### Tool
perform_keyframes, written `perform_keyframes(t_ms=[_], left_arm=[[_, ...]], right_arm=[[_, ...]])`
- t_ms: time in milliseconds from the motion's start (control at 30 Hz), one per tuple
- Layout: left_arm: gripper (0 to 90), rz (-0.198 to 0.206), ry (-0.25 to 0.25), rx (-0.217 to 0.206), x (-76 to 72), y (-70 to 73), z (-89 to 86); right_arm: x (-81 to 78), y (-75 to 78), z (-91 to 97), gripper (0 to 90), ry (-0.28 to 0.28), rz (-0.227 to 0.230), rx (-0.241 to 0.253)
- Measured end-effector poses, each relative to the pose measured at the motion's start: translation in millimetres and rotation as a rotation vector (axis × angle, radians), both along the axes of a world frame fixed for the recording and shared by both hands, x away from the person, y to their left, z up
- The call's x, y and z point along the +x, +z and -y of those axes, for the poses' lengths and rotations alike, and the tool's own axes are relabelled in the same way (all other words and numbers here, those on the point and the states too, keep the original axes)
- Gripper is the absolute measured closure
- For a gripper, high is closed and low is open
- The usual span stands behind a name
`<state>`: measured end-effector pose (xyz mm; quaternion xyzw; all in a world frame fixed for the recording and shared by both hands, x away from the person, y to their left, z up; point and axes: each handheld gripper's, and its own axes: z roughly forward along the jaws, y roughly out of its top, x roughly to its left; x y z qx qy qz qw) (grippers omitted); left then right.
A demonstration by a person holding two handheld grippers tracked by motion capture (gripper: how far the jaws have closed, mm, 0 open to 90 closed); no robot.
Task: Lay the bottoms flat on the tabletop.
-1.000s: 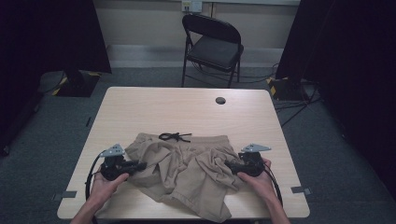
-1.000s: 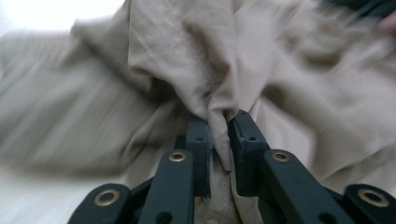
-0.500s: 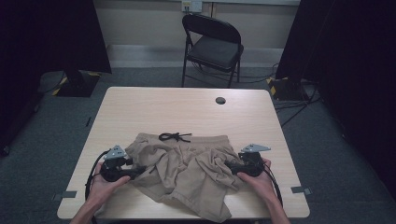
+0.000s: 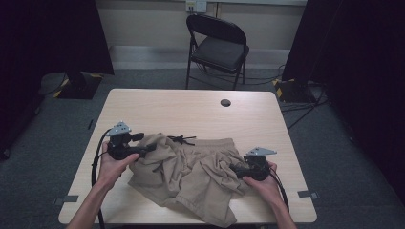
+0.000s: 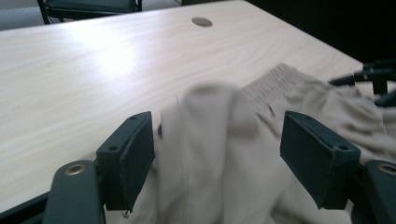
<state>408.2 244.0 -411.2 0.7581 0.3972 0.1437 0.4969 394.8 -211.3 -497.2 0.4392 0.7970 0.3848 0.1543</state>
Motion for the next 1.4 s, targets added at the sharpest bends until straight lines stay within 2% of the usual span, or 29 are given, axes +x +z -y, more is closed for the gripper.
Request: perform_keyframes(t_ms=[33,67,100,233,267,300,333,367,400,433,467,500,533,600,633,800,833,867,933,967,1067,1167,1233,1267,1367,1400], left_arm=[[25.6,-0.001,0.006,-0.015,2.2,0.6,0.4],[25.2,-0.013,0.013,-0.018,11.1,0.1,1.6],[25.1,-0.013,0.013,-0.018,11.1,0.1,1.6],[24.3,-0.076,0.008,-0.024,36.8,-14.4,9.5],[24.4,-0.117,0.003,-0.002,47.1,-25.8,16.7],[26.9,-0.117,0.003,-0.002,47.1,-25.8,16.7],[26.9,-0.143,-0.009,0.026,51.0,-33.6,21.3],[32.3,-0.156,-0.018,0.022,52.3,-38.9,24.2],[51.0,-0.188,-0.067,0.025,51.7,-50.9,27.4],[55.3,-0.188,-0.067,0.025,51.7,-50.9,27.4],[55.3,-0.191,-0.079,0.046,48.7,-56.6,28.7],[62.5,-0.176,-0.087,0.067,44.0,-60.3,29.2],[66.6,-0.187,-0.122,0.078,38.9,-65.1,28.4],[76.0,-0.175,-0.152,0.083,24.0,-70.1,23.9],[77.4,-0.175,-0.152,0.083,24.0,-70.1,23.9],[80.8,-0.196,-0.195,0.075,-11.0,-75.2,4.8],[81.5,-0.201,-0.199,0.081,-15.9,-76.5,2.1],[81.6,-0.217,-0.203,0.114,-25.0,-80.2,-3.0],[82.0,-0.221,-0.201,0.115,-28.5,-82.3,-6.4],[82.1,-0.226,-0.194,0.092,-31.6,-83.9,-9.4],[82.0,-0.243,-0.194,0.063,-38.9,-85.9,-12.7],[80.2,-0.243,-0.202,0.078,-48.4,-85.1,-11.7],[70.7,-0.250,-0.204,0.066,-53.3,-83.9,-13.1],[66.3,-0.243,-0.186,0.065,-55.5,-80.0,-15.9],[59.4,-0.228,-0.166,0.049,-53.5,-73.9,-19.3],[58.9,-0.212,-0.154,0.024,-49.8,-67.3,-21.8]], right_arm=[[-0.1,0.1,0.0,26.6,-0.001,-0.001,-0.001],[0.2,-0.2,0.3,26.6,0.004,0.000,0.003],[0.2,-0.2,0.3,26.6,0.004,0.000,0.003],[0.0,-0.1,0.1,26.6,0.004,0.001,-0.002],[0.0,-0.2,0.1,26.6,0.003,0.002,-0.002],[0.0,-0.2,0.1,26.6,0.003,0.002,-0.002],[0.0,-0.2,0.1,26.6,0.003,0.002,-0.002],[0.1,-0.2,0.2,26.6,0.005,0.002,-0.001],[0.1,-0.3,0.4,26.6,0.006,0.005,-0.002],[0.1,-0.3,0.4,26.6,0.006,0.005,-0.002],[0.0,-0.4,0.1,26.6,0.005,0.004,-0.001],[0.0,-0.6,0.2,26.7,0.008,0.007,-0.002],[-0.1,-0.6,0.4,26.6,0.010,0.008,-0.002],[-0.3,-0.8,0.6,26.6,0.011,0.009,-0.002],[-0.3,-0.8,0.6,26.6,0.011,0.009,-0.002],[-0.9,-0.6,0.3,26.6,0.012,0.008,-0.005],[-1.9,-0.6,0.9,26.7,0.014,0.009,-0.007],[-2.3,-0.4,1.4,26.7,0.017,0.008,-0.009],[-3.2,0.2,2.1,26.7,0.017,0.002,-0.014],[-4.4,0.9,3.4,26.8,0.021,0.001,-0.026],[-7.2,2.1,4.8,26.8,0.019,-0.008,-0.041],[-12.0,3.1,7.1,26.8,0.019,-0.014,-0.057],[-18.3,3.5,9.2,26.8,0.013,-0.016,-0.064],[-19.0,4.0,9.9,26.8,0.017,-0.019,-0.068],[-18.2,5.5,9.7,26.9,0.014,-0.037,-0.068],[-14.9,7.9,9.0,25.8,0.007,-0.051,-0.072]])
